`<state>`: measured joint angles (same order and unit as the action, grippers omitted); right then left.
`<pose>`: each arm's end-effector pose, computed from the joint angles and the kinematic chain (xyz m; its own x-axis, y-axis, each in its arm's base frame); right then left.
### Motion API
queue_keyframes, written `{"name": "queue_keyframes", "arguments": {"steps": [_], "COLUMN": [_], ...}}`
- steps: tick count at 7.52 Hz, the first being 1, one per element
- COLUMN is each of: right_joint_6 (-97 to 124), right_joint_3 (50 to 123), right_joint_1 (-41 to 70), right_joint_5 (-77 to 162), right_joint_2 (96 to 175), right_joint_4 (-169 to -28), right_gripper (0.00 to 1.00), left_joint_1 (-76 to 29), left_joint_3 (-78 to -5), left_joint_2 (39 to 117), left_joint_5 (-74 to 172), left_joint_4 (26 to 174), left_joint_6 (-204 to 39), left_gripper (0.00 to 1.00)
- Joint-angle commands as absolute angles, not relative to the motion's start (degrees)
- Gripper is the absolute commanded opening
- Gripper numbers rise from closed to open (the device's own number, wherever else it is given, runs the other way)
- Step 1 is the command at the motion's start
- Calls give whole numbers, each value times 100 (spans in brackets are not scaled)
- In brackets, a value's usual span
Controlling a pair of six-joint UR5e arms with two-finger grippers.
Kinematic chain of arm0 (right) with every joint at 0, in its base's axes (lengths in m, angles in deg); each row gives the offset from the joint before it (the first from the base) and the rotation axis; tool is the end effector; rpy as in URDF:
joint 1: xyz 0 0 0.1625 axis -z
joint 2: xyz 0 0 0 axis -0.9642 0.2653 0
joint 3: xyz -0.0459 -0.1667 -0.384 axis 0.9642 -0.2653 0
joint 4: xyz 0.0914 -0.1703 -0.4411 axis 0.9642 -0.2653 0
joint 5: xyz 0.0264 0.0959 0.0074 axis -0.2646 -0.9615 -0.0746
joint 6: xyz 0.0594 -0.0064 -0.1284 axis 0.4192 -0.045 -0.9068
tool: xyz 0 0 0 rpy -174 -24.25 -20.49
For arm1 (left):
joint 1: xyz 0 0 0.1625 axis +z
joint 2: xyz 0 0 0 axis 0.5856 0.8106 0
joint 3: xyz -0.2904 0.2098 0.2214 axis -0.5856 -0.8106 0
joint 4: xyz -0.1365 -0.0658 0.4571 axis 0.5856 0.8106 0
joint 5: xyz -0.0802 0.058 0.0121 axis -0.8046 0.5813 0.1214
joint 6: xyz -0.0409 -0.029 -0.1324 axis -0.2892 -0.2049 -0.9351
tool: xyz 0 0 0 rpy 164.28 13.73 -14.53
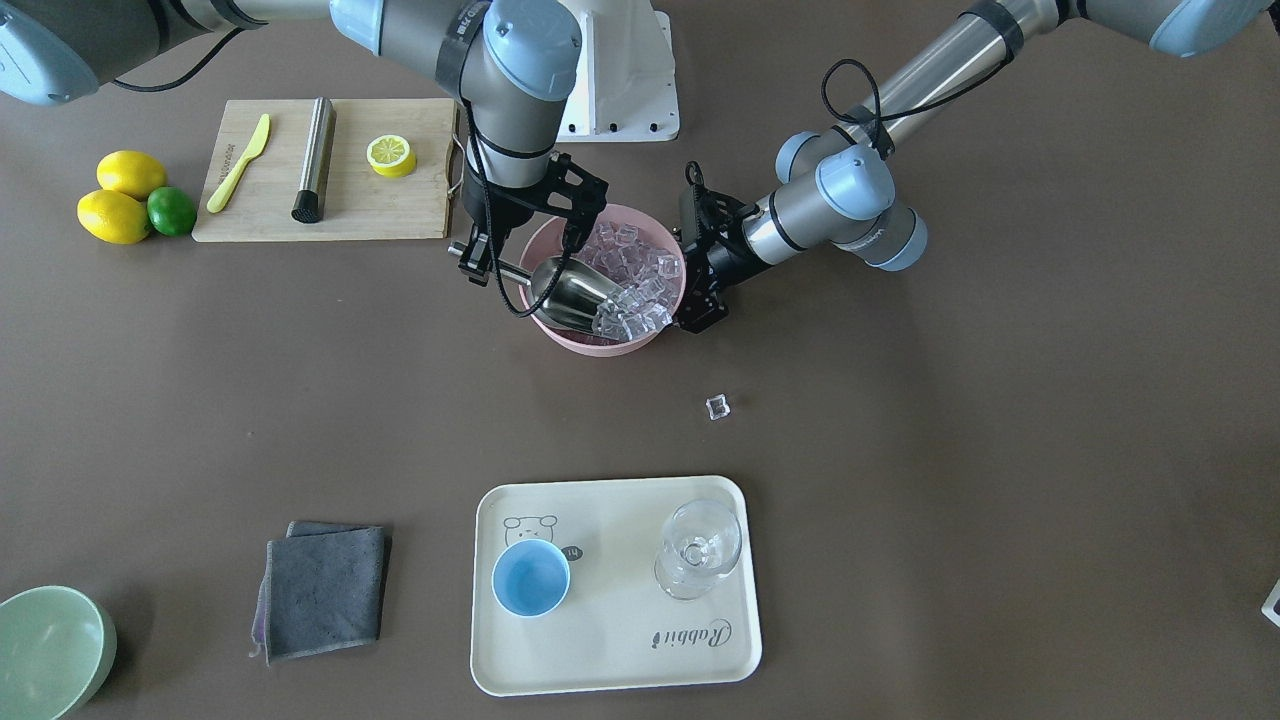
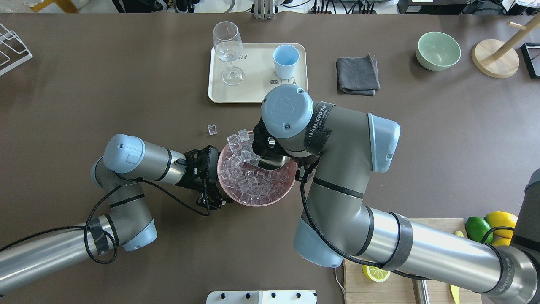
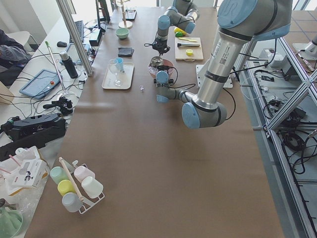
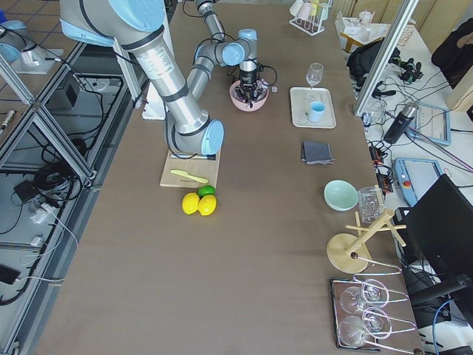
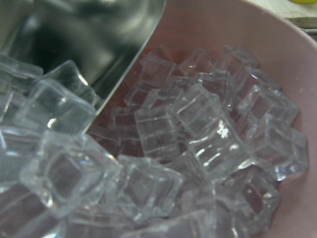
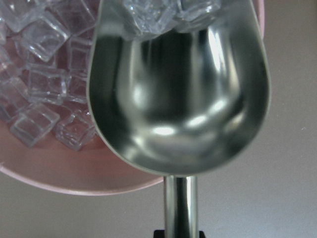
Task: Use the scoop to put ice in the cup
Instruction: 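Drag the scoop through the ice and lift it out with the right gripper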
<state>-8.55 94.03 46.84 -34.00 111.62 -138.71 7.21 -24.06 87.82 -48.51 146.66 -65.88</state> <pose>-0.5801 -0.4300 0.1632 0.3128 -0.9448 0.0973 0.8163 0.3198 0.4811 0.6623 -0.4354 0.3358 -0.0061 1.0000 -0.0012 -0.0685 0.0007 0.9977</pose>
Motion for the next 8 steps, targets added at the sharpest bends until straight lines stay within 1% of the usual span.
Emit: {"name": "queue_keyframes", "arguments": {"steps": [1,3,5,6,8], "right_joint_6": [-806,-798,-614,-561,-508], "right_joint_3": [9741,10049,10033,9998,10050], "right_joint_1": [4684,4684,4684,4684,4684], "right_joint_5": [-3460,-3513,-3522,-3522,-3540], "right_joint_2": [11365,11567,11621,11673,11683], "right_joint_4": [-13737,-13728,-13597,-13335,-13175], "right_gripper": [0,0,0,0,0], "left_joint_1": [728,589,160,-60,-89], "left_joint_3": [-2406,-2406,-2406,-2406,-2406], "left_joint_2": [8782,8800,8800,8808,8975], "left_joint_5": [-4851,-4904,-5393,-5657,-5695], "left_joint_4": [14579,14420,14236,13931,13743], "left_joint_6": [-6570,-6544,-6387,-5942,-5911], "left_gripper": [98,98,98,98,98]}}
